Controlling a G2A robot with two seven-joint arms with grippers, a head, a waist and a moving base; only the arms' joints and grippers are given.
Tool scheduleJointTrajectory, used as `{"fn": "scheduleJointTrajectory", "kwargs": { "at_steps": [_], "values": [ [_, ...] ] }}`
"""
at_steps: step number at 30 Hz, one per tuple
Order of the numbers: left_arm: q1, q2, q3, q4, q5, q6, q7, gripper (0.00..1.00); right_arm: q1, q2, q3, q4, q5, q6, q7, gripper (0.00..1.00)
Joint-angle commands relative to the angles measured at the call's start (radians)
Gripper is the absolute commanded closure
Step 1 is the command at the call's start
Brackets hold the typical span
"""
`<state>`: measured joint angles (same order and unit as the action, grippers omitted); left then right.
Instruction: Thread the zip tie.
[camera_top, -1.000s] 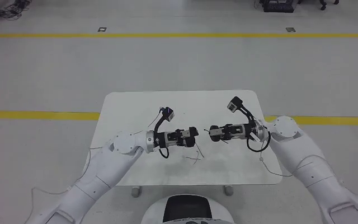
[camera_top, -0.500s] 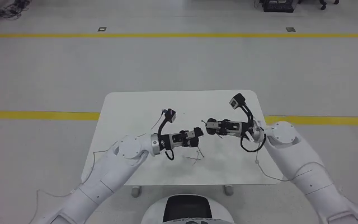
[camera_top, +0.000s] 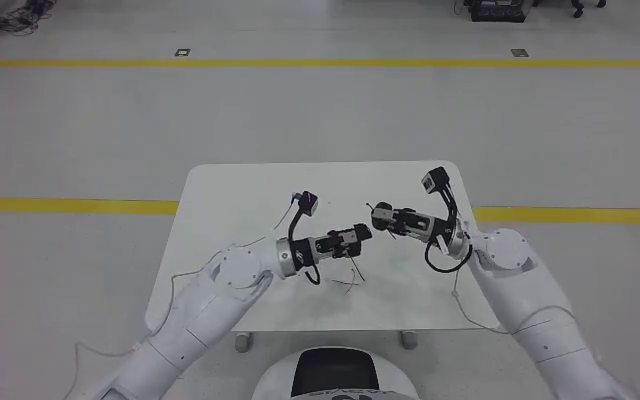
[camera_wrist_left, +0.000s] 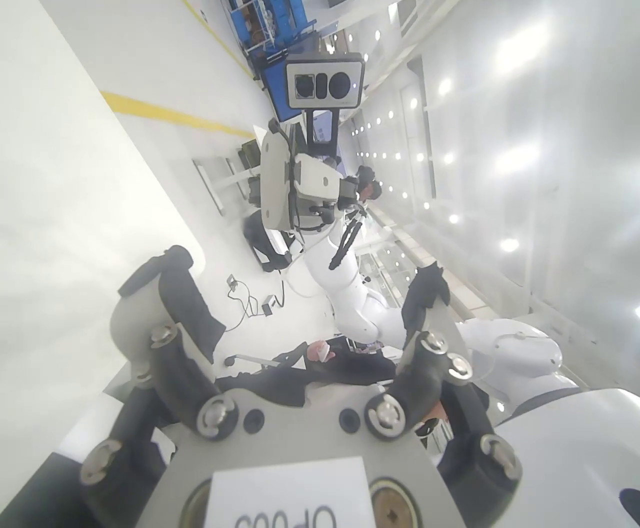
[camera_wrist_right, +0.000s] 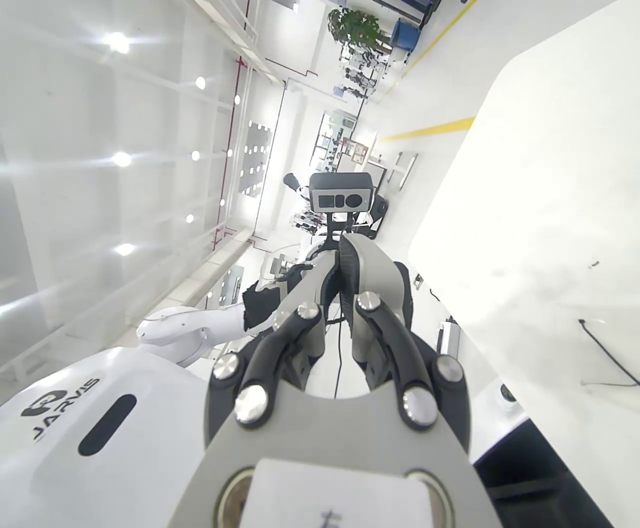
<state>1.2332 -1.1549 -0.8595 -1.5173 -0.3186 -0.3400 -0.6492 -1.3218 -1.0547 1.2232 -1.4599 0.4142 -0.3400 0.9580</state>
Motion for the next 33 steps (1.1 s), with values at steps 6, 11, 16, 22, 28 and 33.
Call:
{"fn": "scheduleJointTrajectory", "kwargs": {
  "at_steps": [6,11,16,22,28,33],
  "values": [
    [0.0,0.0,0.0,0.0,0.0,0.0,0.0,0.0,0.0,0.0,0.0,0.0,0.001,0.0,0.0,1.0],
    [0.005,-0.001,-0.003,-0.007,0.008,0.012,0.044,0.0,-0.008,0.002,-0.006,-0.006,-0.018,0.022,0.01,1.0],
    [0.018,0.0,-0.022,-0.026,0.055,0.024,0.154,0.0,-0.004,0.003,-0.014,0.014,0.001,0.034,0.066,1.0],
    [0.021,0.0,-0.023,-0.029,0.068,0.021,0.164,0.0,-0.002,0.003,-0.014,0.017,0.001,0.033,0.07,1.0],
    [0.021,-0.005,-0.007,-0.028,0.106,0.065,0.21,0.25,-0.008,0.001,-0.026,0.013,-0.007,0.028,0.066,1.0],
    [0.02,-0.009,-0.003,-0.023,0.119,0.101,0.255,0.68,-0.003,0.0,-0.032,0.03,-0.002,0.005,0.074,1.0]
  ]
}}
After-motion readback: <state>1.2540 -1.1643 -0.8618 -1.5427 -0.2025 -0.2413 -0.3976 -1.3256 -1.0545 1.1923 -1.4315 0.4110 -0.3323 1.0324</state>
